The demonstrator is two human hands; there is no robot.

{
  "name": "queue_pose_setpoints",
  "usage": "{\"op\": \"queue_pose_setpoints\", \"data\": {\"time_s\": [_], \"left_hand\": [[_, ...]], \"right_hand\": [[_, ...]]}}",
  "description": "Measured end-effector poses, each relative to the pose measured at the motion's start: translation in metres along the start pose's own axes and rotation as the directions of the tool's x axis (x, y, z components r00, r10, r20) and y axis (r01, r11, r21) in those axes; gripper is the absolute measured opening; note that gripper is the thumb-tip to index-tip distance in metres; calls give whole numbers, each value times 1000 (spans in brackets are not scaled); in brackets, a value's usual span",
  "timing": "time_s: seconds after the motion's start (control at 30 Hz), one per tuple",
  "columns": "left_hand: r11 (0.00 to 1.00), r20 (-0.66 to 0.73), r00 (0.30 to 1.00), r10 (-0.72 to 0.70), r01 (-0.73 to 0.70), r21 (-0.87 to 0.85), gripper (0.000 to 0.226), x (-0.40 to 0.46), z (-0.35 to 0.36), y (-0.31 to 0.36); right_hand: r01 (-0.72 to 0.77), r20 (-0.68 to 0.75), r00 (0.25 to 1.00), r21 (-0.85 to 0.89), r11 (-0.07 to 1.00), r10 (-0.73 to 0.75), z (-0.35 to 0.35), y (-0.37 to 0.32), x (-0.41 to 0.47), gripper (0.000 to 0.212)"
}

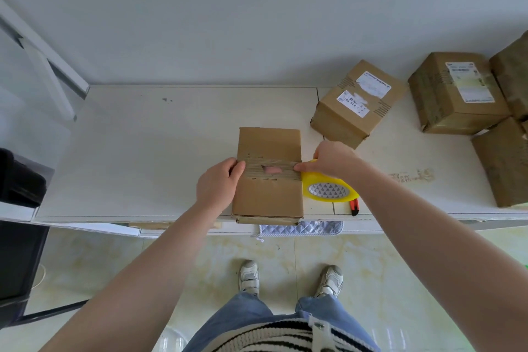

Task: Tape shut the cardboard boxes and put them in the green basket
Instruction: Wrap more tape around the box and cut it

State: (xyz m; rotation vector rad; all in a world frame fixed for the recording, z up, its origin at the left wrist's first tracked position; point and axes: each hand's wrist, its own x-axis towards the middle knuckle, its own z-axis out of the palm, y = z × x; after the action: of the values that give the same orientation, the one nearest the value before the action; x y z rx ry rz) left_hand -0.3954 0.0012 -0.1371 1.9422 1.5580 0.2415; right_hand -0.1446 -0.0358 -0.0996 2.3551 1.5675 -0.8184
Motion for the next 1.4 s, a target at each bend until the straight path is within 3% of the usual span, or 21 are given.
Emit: {"op": "queue_pose_setpoints", "data": {"time_s": [0.07, 0.1, 0.17, 0.23, 0.33, 0.4, 0.53, 0.77, 0.9, 1.2, 1.33, 1.4], "left_hand": [[997, 68, 997, 21, -26, 76, 41, 2, -8, 4], [980, 51, 998, 46, -56, 192, 40, 2, -11, 7], [876, -118, 983, 141, -69, 477, 32, 0, -7, 17], [835, -224, 959, 175, -24, 550, 42, -5, 4, 30], [852, -209, 966, 152, -20, 524, 71, -5, 20, 45], [855, -213, 952, 218, -81, 512, 78, -1, 27, 55], [811, -85, 929, 360, -267, 520, 75, 6, 42, 69], [788, 66, 944, 324, -308, 533, 72, 14, 47, 66], [769, 2, 919, 394, -331, 546, 70, 17, 42, 73], [780, 121, 925, 360, -370, 505, 69, 26, 38, 72], [874, -44, 927, 373, -336, 350, 63, 17, 35, 80], [858, -60, 925, 375, -322, 400, 64, 14, 39, 76]], "right_hand": [[-3, 4, 1000, -2, 1000, 3, -1, -2, 0, 64], [-5, 5, 1000, -1, 1000, 5, -1, -2, -1, 64], [-4, 4, 1000, -1, 1000, 4, 0, -2, -2, 62], [3, 12, 1000, -6, 1000, -3, 0, -3, -3, 61], [12, 11, 1000, -18, 1000, -12, 0, -4, -3, 60], [18, 6, 1000, -20, 1000, -18, 0, -4, -3, 60], [39, -10, 999, -12, 999, -39, 2, -3, -1, 61], [47, -5, 999, -39, 998, -47, 1, -3, -1, 62], [45, -20, 999, -45, 998, -46, 3, -4, -1, 62], [43, -21, 999, -51, 998, -44, 3, -3, -2, 61], [42, -32, 999, -40, 998, -43, 4, -3, -2, 59], [49, -29, 998, -35, 998, -50, 4, -3, -2, 59]]}}
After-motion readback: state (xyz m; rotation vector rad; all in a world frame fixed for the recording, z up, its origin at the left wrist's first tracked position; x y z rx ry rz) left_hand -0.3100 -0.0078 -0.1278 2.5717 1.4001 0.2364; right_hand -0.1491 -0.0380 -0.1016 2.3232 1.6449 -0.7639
